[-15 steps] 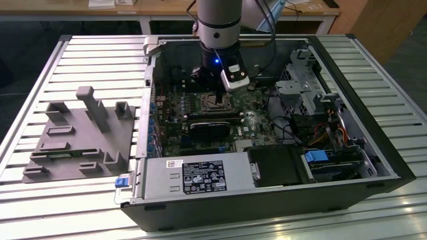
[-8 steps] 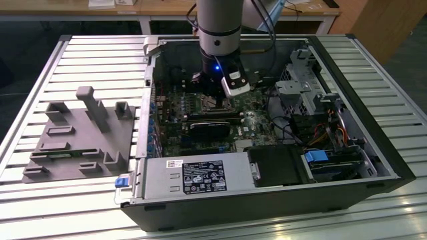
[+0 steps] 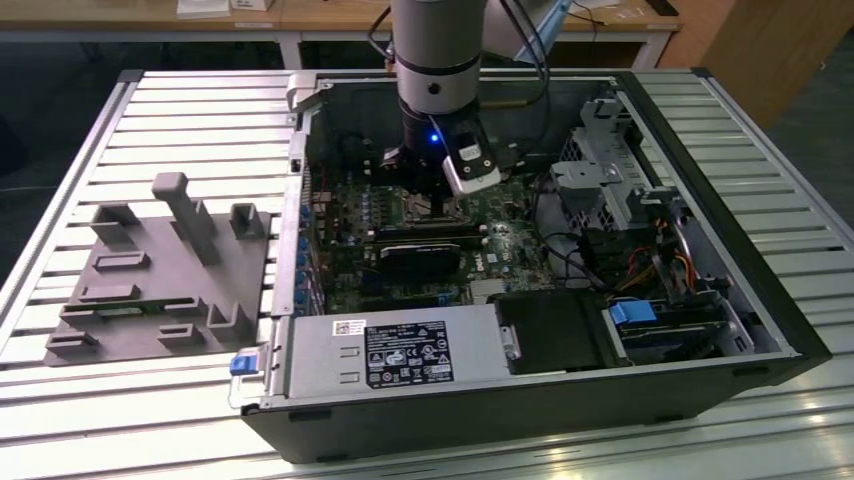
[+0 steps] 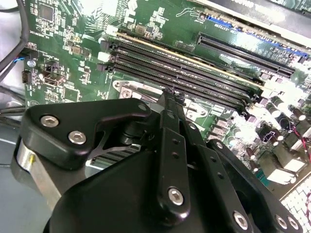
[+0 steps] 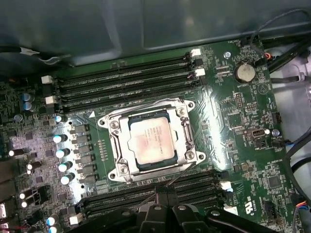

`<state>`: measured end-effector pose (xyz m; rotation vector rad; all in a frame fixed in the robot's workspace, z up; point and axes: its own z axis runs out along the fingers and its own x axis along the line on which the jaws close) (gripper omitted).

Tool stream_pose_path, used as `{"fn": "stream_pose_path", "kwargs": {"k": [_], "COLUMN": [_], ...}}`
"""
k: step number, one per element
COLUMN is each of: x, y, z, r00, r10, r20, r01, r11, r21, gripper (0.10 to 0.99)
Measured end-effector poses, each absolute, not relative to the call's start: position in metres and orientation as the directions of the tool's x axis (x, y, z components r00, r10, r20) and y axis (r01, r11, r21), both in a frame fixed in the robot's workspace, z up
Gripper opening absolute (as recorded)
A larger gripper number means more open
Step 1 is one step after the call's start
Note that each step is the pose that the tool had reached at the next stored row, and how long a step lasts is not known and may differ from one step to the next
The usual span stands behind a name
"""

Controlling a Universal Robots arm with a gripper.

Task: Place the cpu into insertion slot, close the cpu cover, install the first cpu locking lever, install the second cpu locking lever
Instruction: 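Install the second cpu locking lever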

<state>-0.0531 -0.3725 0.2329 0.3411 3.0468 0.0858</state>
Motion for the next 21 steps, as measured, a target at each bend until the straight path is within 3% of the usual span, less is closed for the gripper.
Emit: {"fn": "stream_pose_path", "kwargs": {"k": [5, 10, 21], "x": [-0.052, -0.052, -0.053], "y": [-0.373, -0.373, -0.385], "z": [0.232, 0.232, 0.230], "r00": [-0.975, -0.975, -0.976], "r10": [0.223, 0.223, 0.217], "r20": [0.003, 0.010, 0.019], "r01": [0.223, 0.223, 0.217], "r11": [0.974, 0.974, 0.969], "r21": [0.048, 0.047, 0.117], "gripper": [0.102, 0.102, 0.102]}}
